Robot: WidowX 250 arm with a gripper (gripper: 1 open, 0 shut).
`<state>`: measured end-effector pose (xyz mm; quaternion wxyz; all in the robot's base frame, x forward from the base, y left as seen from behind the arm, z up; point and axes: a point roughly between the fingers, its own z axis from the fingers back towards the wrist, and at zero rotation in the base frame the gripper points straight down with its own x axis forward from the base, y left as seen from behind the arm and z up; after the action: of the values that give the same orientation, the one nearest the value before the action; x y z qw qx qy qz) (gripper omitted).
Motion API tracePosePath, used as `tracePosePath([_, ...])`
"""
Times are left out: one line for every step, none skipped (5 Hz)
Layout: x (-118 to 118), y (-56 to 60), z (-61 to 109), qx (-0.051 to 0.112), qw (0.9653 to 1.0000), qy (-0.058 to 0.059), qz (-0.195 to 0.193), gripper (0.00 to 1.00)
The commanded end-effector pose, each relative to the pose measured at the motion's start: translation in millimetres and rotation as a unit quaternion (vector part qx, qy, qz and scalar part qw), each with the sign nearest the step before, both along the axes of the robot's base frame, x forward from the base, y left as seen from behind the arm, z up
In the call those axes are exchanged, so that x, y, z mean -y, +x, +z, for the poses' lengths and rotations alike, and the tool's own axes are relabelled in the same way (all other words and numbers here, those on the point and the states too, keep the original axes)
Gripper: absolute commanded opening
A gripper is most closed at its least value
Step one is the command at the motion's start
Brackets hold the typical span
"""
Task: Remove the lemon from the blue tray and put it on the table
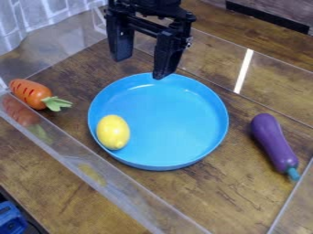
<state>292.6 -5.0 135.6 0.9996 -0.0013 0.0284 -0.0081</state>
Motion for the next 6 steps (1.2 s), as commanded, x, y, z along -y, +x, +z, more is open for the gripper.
tracePosePath([2,-4.1,-6.5,-0.006,1.0000,0.000,-0.002,1.00])
tracePosePath([2,-10.1,-16.3,-0.010,0.9997,0.001,-0.022,1.00])
tracePosePath([-5,-16.8,-22.1,-0.010,0.9989,0.001,-0.046,1.00])
tracePosePath([-12,-21.4,-30.6,-0.008,0.9980,0.001,-0.063,1.00])
tracePosePath([-10,-22.2,-37.7,-0.007,0.9968,0.004,-0.079,1.00])
tracePosePath([-7,-22.7,-43.2,-0.005,0.9950,0.007,-0.099,1.00])
